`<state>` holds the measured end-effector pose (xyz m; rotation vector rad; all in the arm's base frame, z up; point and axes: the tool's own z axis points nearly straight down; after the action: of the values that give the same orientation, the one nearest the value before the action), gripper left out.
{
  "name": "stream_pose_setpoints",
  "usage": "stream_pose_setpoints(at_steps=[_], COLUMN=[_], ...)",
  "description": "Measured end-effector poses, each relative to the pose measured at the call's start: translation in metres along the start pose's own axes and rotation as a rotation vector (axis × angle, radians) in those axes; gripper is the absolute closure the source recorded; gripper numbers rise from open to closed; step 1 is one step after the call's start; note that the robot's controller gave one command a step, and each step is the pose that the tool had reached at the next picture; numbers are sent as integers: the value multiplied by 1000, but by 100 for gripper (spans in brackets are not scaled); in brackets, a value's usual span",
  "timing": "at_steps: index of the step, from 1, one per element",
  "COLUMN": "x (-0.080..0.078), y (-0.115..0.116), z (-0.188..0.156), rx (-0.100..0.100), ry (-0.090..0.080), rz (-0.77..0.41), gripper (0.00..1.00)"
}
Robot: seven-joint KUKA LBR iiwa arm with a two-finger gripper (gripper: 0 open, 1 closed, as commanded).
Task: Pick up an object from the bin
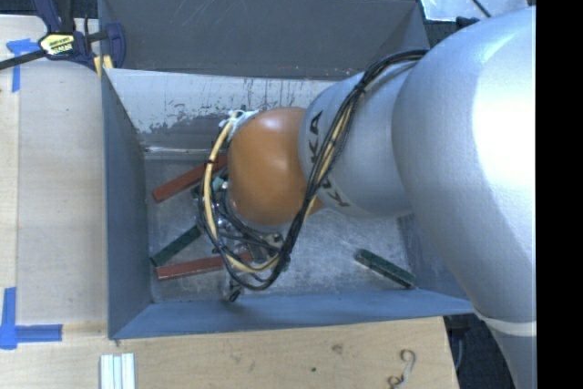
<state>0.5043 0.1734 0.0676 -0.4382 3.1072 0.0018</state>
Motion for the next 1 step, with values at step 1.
stream_pose_setpoints(at_steps=[1], x=[-4], y=[0], z=[-7], rx=[-1], ry=[-11], rz=[1], gripper=[100])
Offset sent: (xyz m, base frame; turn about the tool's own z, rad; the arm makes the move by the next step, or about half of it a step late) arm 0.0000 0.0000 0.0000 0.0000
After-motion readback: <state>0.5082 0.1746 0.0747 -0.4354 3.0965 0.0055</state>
